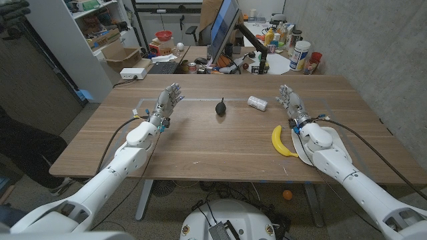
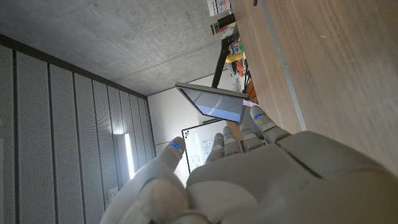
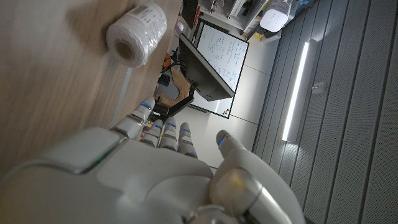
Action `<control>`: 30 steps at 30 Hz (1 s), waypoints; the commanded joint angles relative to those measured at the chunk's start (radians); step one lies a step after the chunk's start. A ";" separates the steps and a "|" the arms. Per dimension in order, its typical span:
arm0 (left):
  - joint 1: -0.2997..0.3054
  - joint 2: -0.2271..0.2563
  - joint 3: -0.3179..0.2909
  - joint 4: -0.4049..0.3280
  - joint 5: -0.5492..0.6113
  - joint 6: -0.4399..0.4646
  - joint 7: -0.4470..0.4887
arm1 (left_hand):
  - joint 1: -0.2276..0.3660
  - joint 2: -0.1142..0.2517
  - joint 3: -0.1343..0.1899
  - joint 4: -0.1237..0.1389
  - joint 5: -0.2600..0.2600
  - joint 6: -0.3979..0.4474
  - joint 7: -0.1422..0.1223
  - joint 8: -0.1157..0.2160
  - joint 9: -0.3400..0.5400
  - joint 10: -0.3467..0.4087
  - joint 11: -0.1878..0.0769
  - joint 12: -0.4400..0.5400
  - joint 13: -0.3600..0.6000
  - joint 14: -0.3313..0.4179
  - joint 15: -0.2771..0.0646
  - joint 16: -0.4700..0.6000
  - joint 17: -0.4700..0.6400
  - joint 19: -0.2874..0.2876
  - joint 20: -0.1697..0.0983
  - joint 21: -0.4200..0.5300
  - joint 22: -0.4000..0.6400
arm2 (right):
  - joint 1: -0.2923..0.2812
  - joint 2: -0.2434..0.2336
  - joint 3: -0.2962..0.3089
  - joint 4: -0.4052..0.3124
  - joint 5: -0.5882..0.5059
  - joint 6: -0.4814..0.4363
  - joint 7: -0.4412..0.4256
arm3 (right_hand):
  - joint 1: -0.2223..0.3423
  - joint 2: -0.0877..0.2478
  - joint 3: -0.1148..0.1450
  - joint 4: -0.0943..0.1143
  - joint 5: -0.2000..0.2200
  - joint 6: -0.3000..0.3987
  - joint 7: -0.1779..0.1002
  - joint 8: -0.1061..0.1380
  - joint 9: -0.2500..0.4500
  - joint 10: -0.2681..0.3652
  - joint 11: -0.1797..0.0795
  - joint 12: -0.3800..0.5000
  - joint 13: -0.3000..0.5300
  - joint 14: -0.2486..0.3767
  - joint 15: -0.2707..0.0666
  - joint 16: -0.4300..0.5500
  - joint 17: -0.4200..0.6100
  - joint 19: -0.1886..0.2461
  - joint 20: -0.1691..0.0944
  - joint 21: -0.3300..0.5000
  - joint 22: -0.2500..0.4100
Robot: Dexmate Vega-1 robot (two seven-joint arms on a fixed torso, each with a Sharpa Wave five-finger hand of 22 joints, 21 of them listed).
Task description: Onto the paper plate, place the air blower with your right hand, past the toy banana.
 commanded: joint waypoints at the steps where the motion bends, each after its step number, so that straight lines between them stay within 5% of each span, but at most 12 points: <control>1: 0.018 0.032 -0.015 -0.027 -0.021 -0.017 -0.061 | -0.001 0.109 0.009 0.001 0.005 0.000 0.010 0.004 0.005 -0.006 0.000 0.004 0.002 0.003 0.010 0.005 0.005 0.006 0.004 0.003 0.003 | -0.059 -0.013 -0.020 -0.164 -0.053 -0.055 -0.087 | 0.009 0.054 0.007 -0.002 0.007 0.008 -0.001 0.006 0.001 0.009 -0.002 0.006 0.004 -0.009 -0.013 0.005 0.004 0.007 -0.061 0.006 0.003; 9: 0.007 0.021 -0.012 -0.027 0.003 -0.017 -0.018 | -0.002 0.109 0.010 0.001 0.005 0.001 0.010 0.004 0.005 -0.005 0.002 0.005 0.002 0.004 0.012 0.006 0.005 0.006 0.005 0.003 0.003 | 0.047 -0.012 -0.034 -0.067 -0.032 -0.047 0.013 | 0.010 0.054 0.008 -0.002 0.007 0.018 0.002 0.010 0.002 0.020 0.002 0.010 0.004 -0.001 -0.010 0.008 0.004 0.013 -0.058 0.008 0.003; 16: -0.007 0.003 0.001 -0.027 0.020 -0.014 0.006 | -0.003 0.109 0.012 0.001 0.005 0.005 0.010 0.006 0.005 -0.003 0.005 0.005 0.002 0.005 0.012 0.006 0.004 0.006 0.010 0.002 0.003 | 0.086 -0.028 -0.031 -0.032 -0.026 -0.031 0.062 | 0.007 0.049 0.012 0.001 0.007 0.045 0.006 0.018 0.003 0.054 0.015 0.021 0.005 0.037 0.000 0.018 0.002 0.040 -0.046 0.017 0.004; 30: 0.007 0.011 0.014 -0.074 0.049 -0.024 0.020 | -0.005 0.109 0.014 0.001 0.005 0.007 0.012 0.006 0.005 0.000 0.008 0.007 0.002 0.007 0.014 0.006 0.004 0.007 0.012 0.001 0.003 | 0.113 -0.094 -0.058 -0.098 -0.159 -0.071 0.014 | 0.032 0.023 0.012 -0.036 0.001 0.070 0.010 0.020 0.006 0.084 0.034 0.025 0.008 0.089 0.036 0.024 -0.005 0.071 -0.008 0.024 0.005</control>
